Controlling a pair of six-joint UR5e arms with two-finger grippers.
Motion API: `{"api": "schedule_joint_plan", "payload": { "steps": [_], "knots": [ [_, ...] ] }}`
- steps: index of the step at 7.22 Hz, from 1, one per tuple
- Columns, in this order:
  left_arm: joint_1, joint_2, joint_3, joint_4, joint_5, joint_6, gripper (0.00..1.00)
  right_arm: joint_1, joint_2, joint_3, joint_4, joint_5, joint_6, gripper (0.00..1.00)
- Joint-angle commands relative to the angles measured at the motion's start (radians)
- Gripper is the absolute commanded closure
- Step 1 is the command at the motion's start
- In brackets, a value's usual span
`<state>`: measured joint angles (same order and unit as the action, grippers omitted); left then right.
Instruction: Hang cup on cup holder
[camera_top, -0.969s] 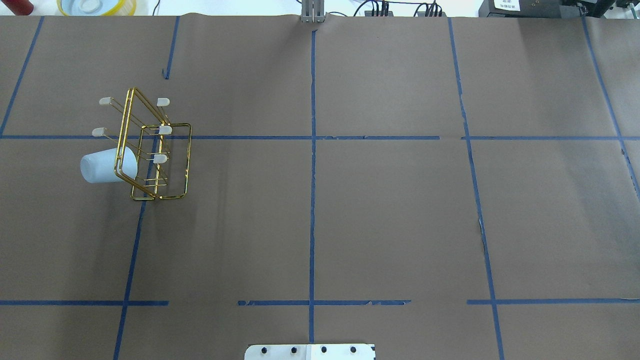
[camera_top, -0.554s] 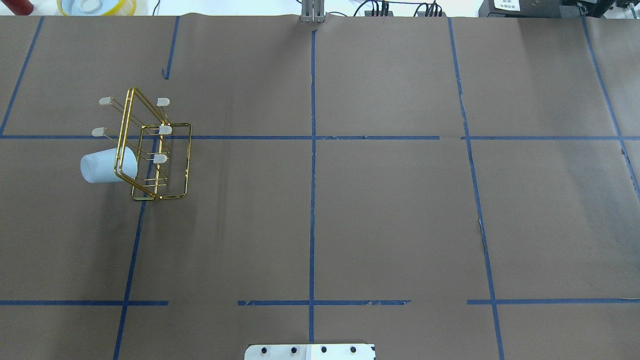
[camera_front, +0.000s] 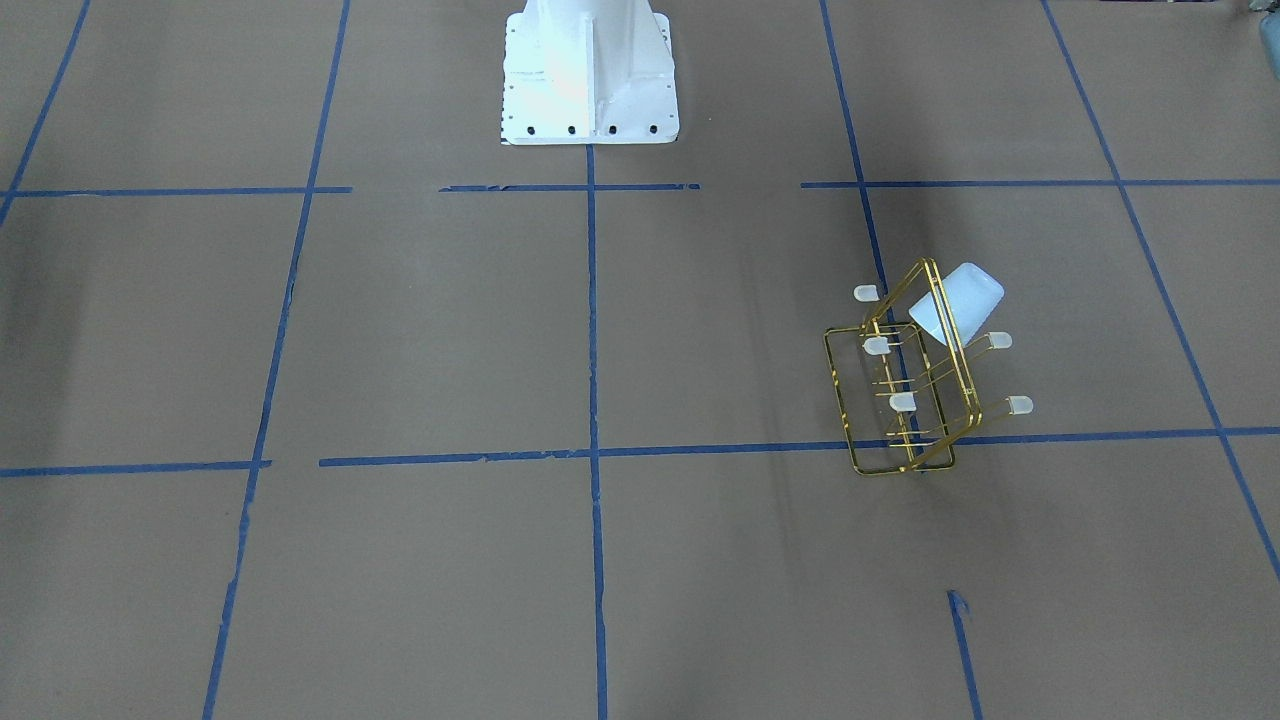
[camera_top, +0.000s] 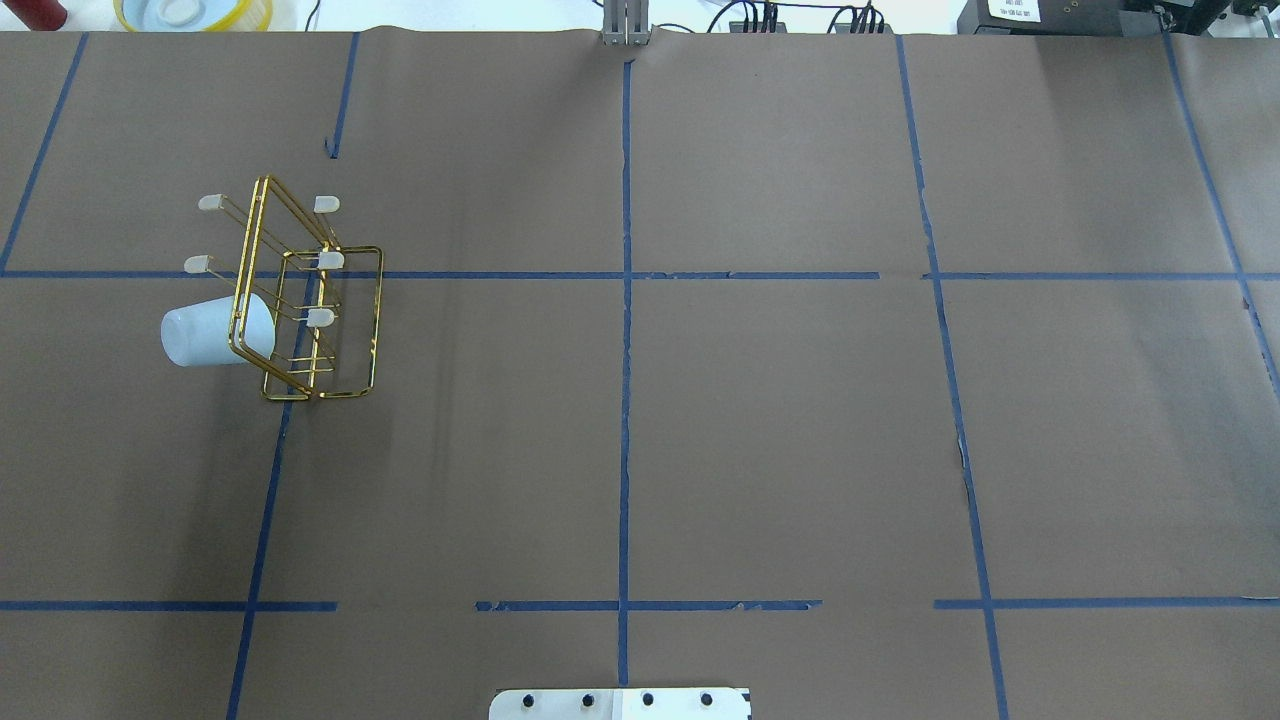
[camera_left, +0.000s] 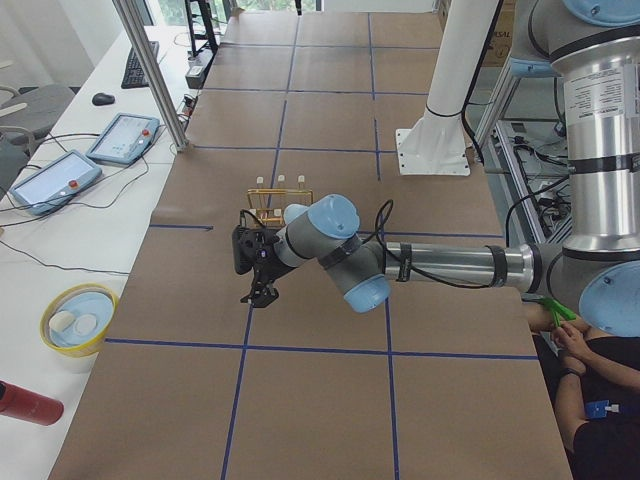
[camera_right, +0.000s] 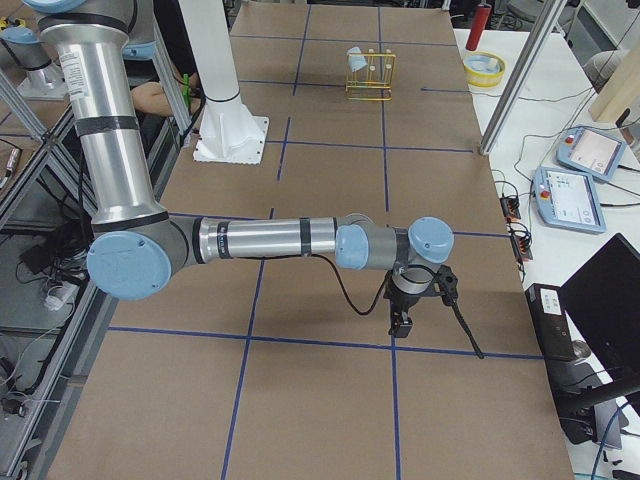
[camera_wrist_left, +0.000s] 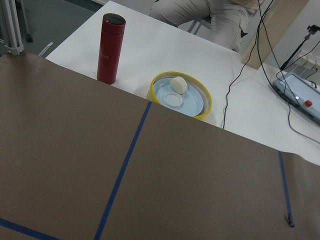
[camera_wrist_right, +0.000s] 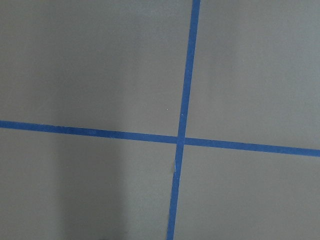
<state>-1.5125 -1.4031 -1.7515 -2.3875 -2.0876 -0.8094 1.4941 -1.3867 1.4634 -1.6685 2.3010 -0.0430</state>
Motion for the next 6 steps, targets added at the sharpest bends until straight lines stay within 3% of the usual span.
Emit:
{"api": "schedule_joint_plan", "payload": {
  "steps": [1,2,6],
  "knots": [
    [-0.060,-0.029,-0.006,0.294,-0.055,0.357,0.00,0.000,0.000,0.000,0.001,0.000,0.000,0.00],
    [-0.066,-0.074,-0.006,0.474,-0.064,0.506,0.00,0.000,0.000,0.000,0.001,0.000,0.000,0.00],
    [-0.072,-0.089,0.021,0.881,-0.140,1.029,0.00,0.000,0.000,0.000,0.001,0.000,0.000,0.00]
  ]
}}
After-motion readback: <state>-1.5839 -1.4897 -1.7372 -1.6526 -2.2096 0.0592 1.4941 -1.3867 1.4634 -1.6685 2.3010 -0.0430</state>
